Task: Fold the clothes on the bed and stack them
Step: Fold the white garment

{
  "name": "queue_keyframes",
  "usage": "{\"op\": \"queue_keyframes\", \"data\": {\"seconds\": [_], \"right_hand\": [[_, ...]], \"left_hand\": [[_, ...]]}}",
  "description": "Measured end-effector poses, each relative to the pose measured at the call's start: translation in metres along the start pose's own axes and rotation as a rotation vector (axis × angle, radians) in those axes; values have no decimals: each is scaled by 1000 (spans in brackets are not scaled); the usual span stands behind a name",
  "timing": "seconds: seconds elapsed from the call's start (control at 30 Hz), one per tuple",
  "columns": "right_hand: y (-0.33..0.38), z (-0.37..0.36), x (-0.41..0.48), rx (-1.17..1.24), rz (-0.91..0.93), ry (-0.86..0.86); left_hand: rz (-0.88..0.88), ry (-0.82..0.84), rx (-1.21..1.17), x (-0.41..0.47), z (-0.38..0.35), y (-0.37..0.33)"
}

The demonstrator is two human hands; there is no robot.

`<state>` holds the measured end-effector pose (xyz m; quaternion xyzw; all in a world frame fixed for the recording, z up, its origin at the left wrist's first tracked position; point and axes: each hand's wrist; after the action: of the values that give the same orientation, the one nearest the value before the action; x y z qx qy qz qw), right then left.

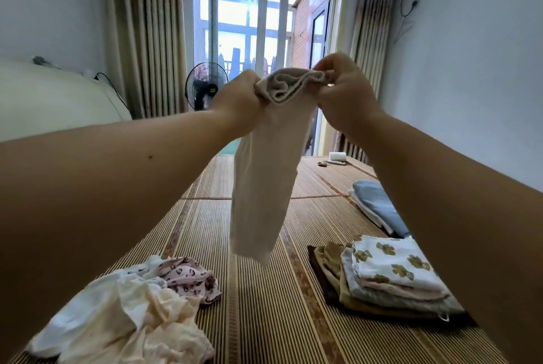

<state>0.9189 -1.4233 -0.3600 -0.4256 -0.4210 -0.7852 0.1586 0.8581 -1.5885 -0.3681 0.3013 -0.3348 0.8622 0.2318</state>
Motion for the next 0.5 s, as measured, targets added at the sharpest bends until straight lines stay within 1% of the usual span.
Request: {"op": "queue_keyframes", "data": {"seconds": [0.03,0.1,0.17,0.27,0.4,0.47,0.5], "right_hand": [[-2,0,-4,15,-20,27],[-10,0,-20,46,-119,121],[-26,-1,-52,34,-256,287],[-62,-8,-126,-32,-435,559],[-97,-21,-233,8,-626,817],[-106,-24,-268,43,-735,957],[-110,-24,-279,68,-780,1006]], "left_hand": [[-14,42,-29,-4,-3,5],[-9,146,-66,-19,-15,19],[32,249,-71,-49,-36,40],[81,477,-9,-121,-72,74],[122,802,8,-229,-109,107],[91,909,27,-272,-119,115],[76,929,25,-289,-122,116]]}}
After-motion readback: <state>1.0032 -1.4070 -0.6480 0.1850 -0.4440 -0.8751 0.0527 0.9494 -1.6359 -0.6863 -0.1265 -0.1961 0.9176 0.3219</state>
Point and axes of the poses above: each hand's wrist, its own x-axis towards the middle knuckle, its own z-axis out of the back of the hand, y = z × x, and after that the axes turned 3 degrees about x, right-handed
